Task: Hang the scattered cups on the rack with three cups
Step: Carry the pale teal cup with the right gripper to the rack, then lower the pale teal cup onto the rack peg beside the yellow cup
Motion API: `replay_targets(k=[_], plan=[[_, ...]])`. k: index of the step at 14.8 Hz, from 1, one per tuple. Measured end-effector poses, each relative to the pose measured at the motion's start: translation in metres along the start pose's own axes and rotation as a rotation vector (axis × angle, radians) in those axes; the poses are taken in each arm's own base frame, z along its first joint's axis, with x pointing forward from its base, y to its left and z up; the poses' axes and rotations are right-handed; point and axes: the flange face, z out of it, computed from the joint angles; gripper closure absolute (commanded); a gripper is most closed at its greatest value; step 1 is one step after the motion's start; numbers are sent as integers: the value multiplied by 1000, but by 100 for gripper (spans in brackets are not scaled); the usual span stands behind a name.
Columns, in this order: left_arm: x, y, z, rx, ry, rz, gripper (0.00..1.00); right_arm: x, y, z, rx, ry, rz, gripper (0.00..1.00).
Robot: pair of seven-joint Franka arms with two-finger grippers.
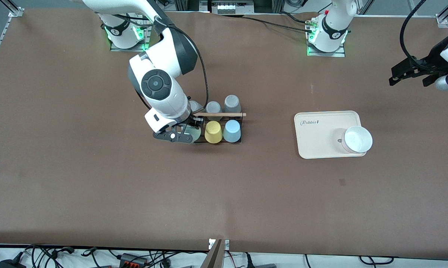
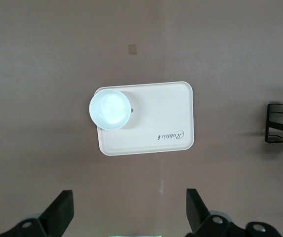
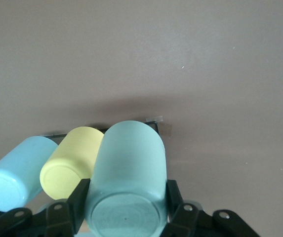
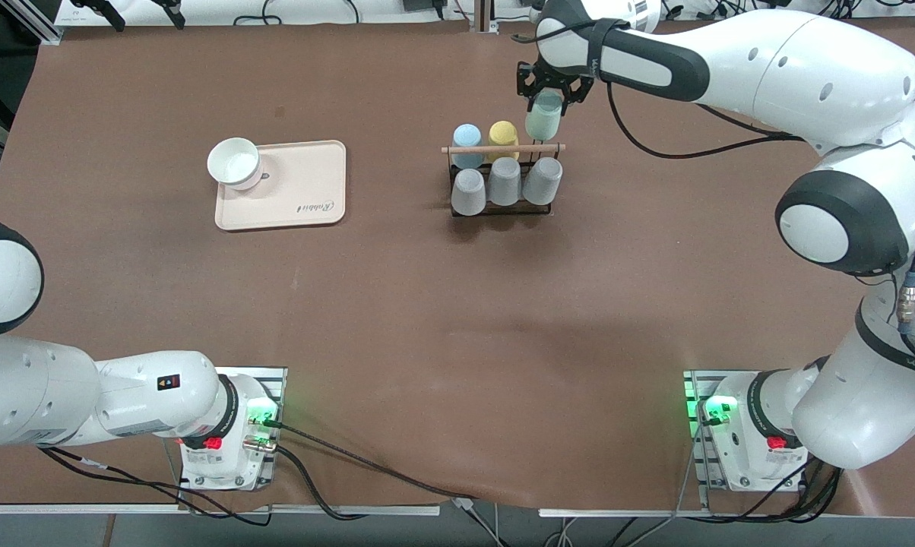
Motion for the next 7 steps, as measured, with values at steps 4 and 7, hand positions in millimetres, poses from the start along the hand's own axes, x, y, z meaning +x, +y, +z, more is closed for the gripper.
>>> replay_targets(k=[4, 7], plan=[[0, 0, 0, 0, 1, 0, 0, -1, -5, 14, -5, -16, 11, 79], [1, 0, 0, 0, 4, 0, 0, 0, -6, 30, 14, -62, 37, 79]])
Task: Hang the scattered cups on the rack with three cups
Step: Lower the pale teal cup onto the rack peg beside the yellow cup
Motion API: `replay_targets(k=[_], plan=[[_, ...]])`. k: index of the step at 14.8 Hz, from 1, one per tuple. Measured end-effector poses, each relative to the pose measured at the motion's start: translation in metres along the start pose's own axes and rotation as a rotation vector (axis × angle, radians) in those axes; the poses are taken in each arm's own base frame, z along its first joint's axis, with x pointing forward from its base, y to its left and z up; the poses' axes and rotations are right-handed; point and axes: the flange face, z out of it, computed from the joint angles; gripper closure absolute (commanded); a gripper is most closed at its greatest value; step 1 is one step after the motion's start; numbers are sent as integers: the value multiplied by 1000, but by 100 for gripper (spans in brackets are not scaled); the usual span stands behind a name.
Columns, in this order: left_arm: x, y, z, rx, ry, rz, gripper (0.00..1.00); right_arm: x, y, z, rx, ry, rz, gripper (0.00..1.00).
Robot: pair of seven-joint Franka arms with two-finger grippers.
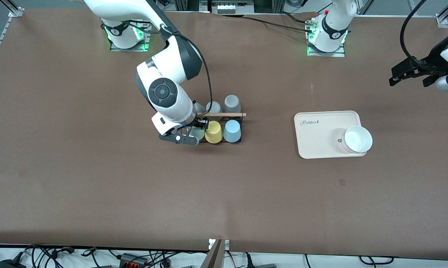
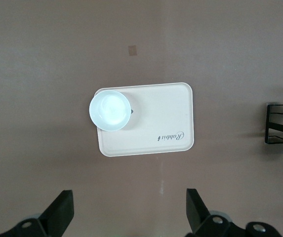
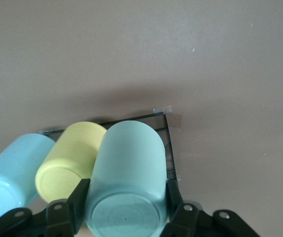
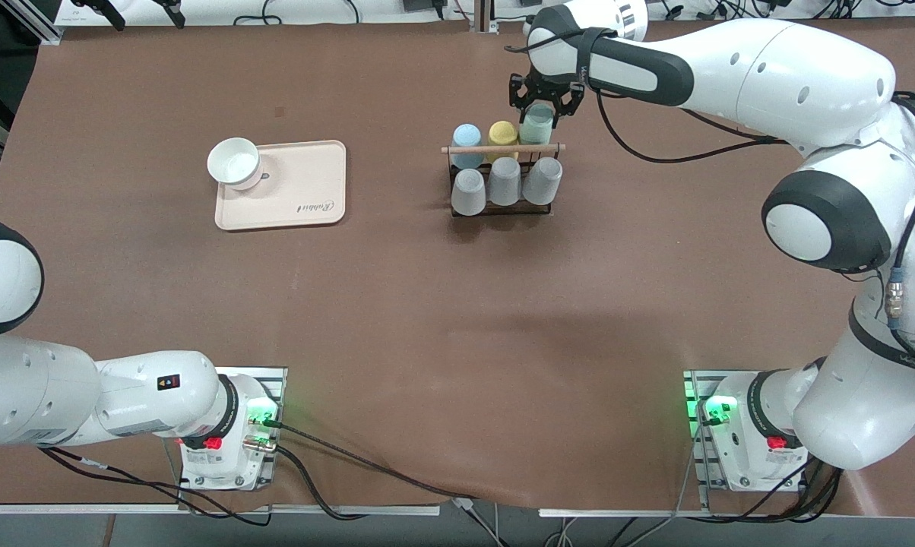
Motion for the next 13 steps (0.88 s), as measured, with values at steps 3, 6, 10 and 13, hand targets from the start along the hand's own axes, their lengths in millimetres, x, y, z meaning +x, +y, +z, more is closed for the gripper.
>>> replay_targets(k=[3, 6, 10, 13], plan=[[0, 0, 0, 0, 0, 0, 0, 4, 2, 19, -16, -20, 11, 78], [0, 0, 0, 0, 0, 1, 0, 9, 5, 33, -32, -32, 22, 70], [0, 1, 0, 0, 0, 2, 0, 12, 8, 43, -43, -41, 32, 0], [0, 1, 0, 0, 1, 2, 0, 17, 7, 33, -32, -24, 38, 0]])
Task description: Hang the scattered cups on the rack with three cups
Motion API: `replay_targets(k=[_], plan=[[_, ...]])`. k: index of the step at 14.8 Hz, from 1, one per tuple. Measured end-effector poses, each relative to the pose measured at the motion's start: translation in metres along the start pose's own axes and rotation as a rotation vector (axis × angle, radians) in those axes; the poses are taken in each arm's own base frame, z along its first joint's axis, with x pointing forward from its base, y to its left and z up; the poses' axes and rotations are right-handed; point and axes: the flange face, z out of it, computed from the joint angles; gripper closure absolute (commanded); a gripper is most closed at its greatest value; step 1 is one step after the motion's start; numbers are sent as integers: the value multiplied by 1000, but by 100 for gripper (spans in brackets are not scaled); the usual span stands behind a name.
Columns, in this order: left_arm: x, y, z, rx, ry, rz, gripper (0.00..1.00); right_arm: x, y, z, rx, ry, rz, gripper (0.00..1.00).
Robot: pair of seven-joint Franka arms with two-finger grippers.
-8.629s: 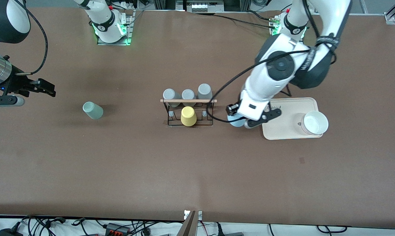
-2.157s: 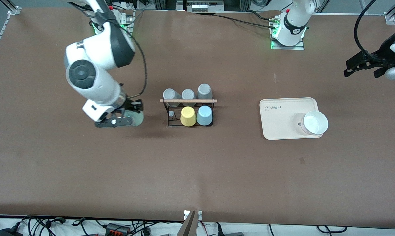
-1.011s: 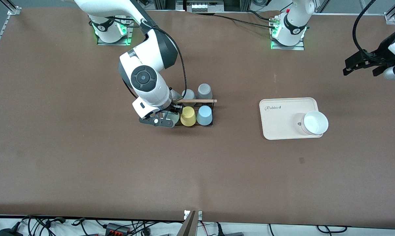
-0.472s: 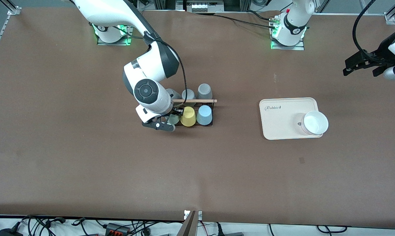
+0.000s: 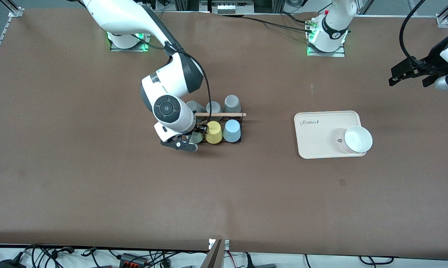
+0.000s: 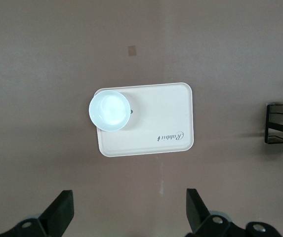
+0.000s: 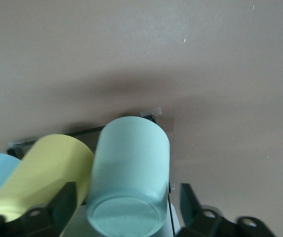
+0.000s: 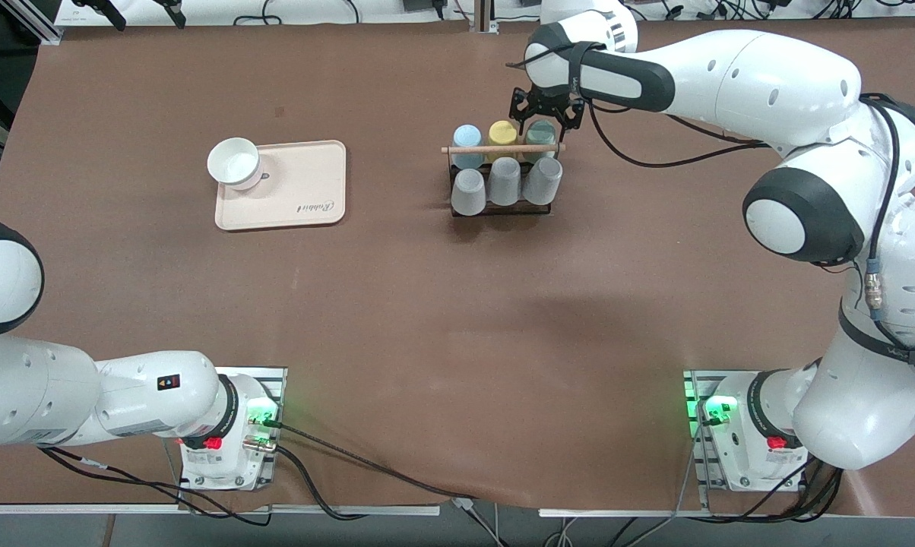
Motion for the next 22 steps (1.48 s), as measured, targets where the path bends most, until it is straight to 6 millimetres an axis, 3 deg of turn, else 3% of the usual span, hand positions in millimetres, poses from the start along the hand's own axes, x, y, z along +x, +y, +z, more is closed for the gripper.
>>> replay_targets(k=[2, 8, 11, 16, 18, 22], plan=[[0, 0, 0, 0, 1, 0, 0, 9, 4, -26, 3, 17, 13, 0], [0, -2, -1, 13, 3, -1, 0, 37, 49, -145, 3, 97, 88, 0], [0, -4, -9, 14, 22, -6, 0, 68, 98, -173, -14, 152, 55, 0], [-1, -13, -24, 15, 53, -23, 0, 119, 209, -202, -64, 160, -61, 0], [-1, -12, -24, 15, 52, -21, 0, 127, 245, -219, -57, 161, -69, 0], [2, -12, -20, 13, 44, -19, 0, 130, 296, -244, -43, 154, -90, 0]])
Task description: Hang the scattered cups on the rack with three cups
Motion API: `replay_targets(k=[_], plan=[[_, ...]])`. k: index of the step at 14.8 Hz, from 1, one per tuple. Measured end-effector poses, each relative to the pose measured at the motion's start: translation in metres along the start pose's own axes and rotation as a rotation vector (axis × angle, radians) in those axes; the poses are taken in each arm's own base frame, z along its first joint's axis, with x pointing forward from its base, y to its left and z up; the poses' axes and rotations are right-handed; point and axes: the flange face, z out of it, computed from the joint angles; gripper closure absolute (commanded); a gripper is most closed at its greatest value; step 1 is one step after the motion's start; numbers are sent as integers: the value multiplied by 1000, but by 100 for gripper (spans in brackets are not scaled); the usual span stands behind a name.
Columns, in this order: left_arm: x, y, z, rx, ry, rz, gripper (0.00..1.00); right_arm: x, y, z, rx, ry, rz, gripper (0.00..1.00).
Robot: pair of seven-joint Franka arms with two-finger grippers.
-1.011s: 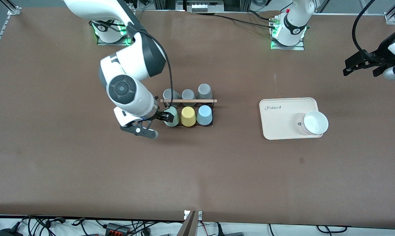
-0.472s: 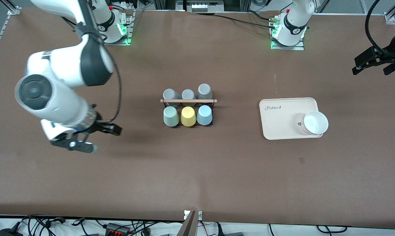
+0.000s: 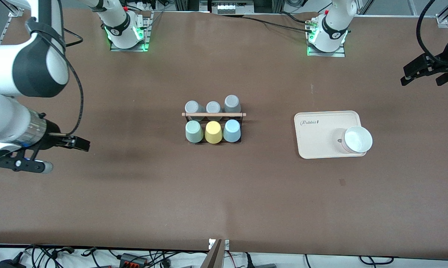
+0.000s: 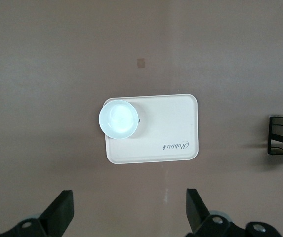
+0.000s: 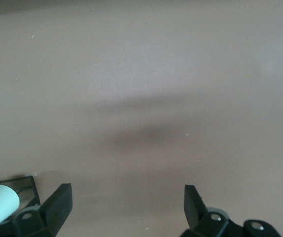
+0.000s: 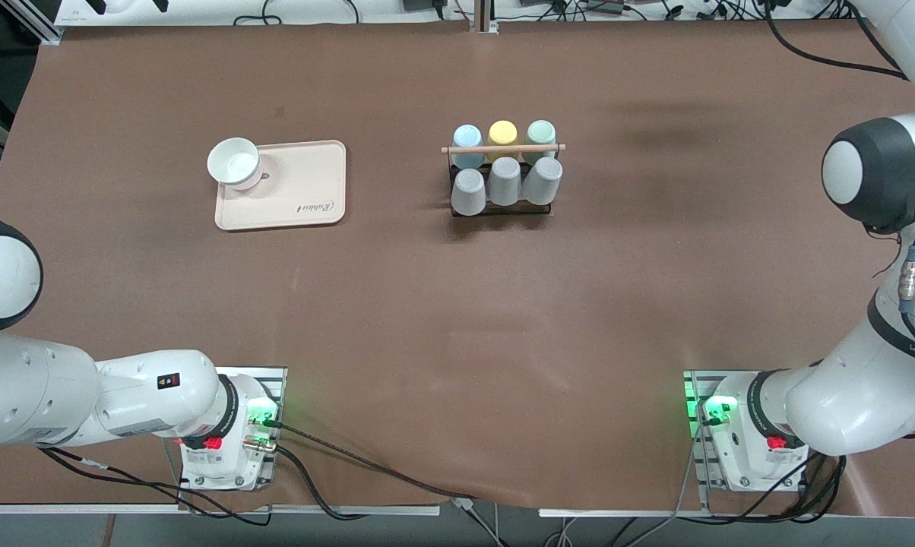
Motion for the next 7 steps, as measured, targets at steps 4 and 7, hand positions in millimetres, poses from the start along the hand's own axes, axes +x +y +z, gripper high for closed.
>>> replay_targets(k=[4, 7], plan=[[2, 5, 4, -2, -10, 11, 0, -2, 70, -34, 65, 35, -25, 0], [3, 8, 7, -3, -16, 17, 0, -14, 111, -53, 59, 62, -55, 0]])
